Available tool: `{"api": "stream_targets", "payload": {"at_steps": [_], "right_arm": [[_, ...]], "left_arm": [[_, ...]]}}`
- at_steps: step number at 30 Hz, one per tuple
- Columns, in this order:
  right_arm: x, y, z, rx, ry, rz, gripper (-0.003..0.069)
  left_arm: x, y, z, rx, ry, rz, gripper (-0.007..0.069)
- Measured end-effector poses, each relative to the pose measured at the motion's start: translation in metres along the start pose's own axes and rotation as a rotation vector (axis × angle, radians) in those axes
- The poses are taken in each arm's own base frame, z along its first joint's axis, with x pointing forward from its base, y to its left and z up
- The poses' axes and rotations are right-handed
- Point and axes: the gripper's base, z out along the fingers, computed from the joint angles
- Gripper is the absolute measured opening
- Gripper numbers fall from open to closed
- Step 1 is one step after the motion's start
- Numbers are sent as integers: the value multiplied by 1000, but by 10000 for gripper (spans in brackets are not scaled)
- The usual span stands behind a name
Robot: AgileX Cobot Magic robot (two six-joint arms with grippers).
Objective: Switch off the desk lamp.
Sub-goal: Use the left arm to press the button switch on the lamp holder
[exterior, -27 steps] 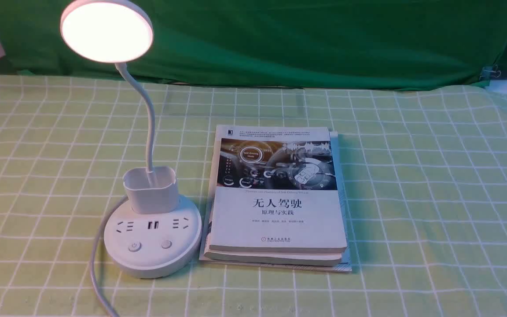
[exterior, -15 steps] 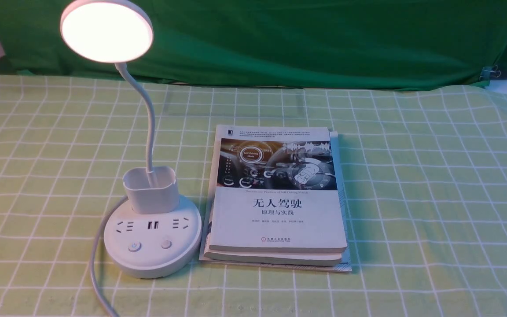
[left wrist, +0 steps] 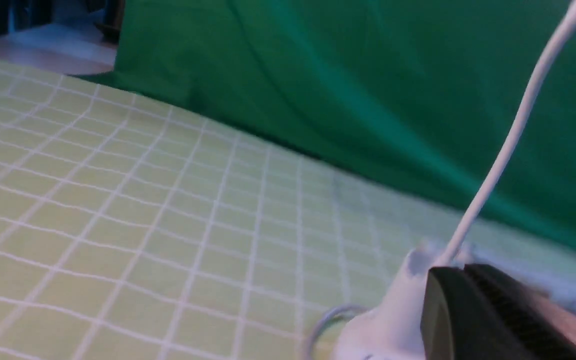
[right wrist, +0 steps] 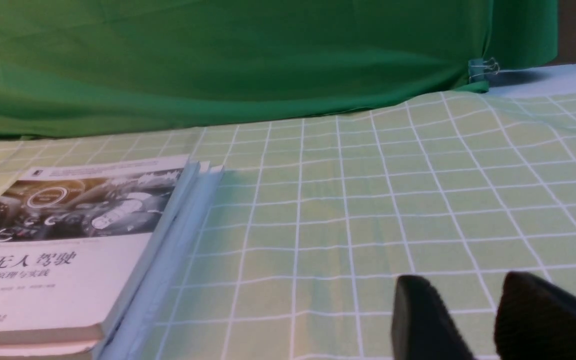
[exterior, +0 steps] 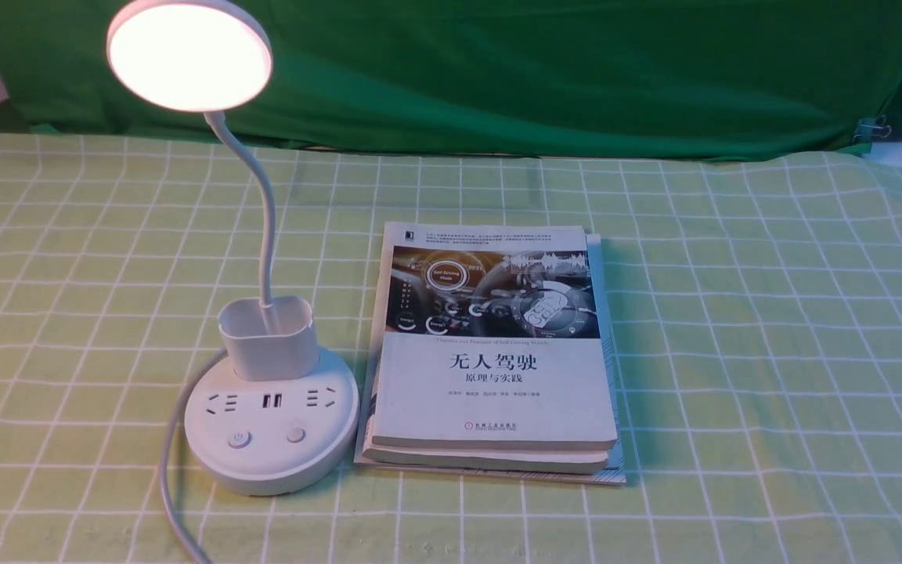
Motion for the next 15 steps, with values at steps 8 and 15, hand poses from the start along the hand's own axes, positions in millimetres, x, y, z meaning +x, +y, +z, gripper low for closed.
{"api": "stream_targets", "payload": {"at_steps": [8, 15], "right_arm": [[0, 0, 0, 0, -1, 0, 239], [0, 0, 0, 0, -1, 0, 239]], "left_arm": [[-11, 0, -1, 16, -125, -230, 1], [-54, -35, 18, -3, 245, -56, 1]]}}
